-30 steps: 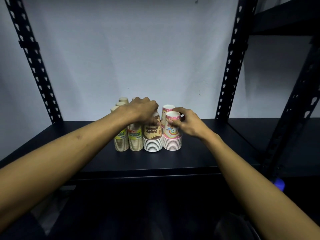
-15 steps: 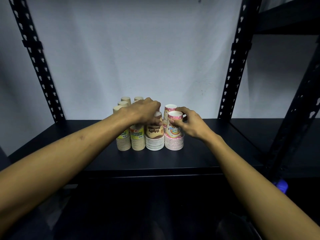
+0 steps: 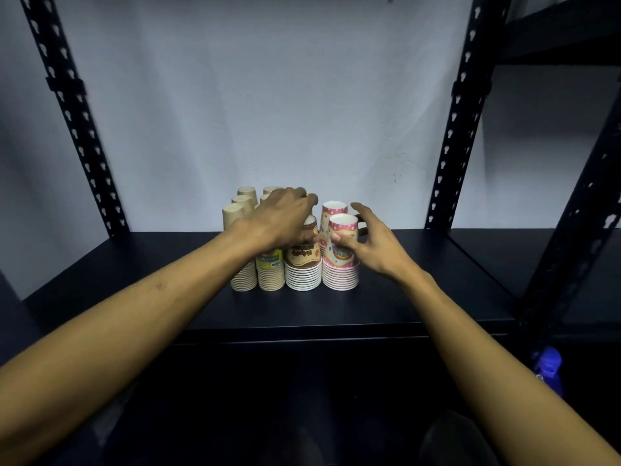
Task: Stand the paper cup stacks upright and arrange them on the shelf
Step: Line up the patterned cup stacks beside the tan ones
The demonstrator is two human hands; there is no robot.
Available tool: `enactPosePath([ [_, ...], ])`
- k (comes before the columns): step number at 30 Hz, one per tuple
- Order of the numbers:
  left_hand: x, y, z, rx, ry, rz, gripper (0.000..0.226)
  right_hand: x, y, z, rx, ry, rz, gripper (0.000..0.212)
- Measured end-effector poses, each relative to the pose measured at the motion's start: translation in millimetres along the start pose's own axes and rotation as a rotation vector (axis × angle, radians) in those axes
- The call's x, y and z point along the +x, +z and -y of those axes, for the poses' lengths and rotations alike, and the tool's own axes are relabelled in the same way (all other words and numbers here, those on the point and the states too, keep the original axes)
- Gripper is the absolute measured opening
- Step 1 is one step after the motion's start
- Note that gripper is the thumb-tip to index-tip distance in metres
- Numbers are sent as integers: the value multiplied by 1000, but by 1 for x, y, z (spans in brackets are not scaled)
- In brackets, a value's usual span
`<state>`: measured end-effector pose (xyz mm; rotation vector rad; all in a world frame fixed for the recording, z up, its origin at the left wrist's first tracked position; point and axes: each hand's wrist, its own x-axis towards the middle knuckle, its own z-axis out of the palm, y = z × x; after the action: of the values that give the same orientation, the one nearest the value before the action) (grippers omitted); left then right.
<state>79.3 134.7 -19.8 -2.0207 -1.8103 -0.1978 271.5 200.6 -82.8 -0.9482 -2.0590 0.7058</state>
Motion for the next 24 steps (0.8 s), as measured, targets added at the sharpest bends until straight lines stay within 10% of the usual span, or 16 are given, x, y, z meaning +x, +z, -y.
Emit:
enactPosePath([
  [6, -61, 27, -48, -343, 0, -520, 42, -55, 22, -21, -110, 155, -114, 78],
  [16, -176, 125, -95, -189, -297, -104, 70, -164, 47, -65, -699, -56, -82, 64],
  [24, -198, 140, -107, -231, -302, -207, 76, -168, 19, -40, -164, 39, -41, 59],
])
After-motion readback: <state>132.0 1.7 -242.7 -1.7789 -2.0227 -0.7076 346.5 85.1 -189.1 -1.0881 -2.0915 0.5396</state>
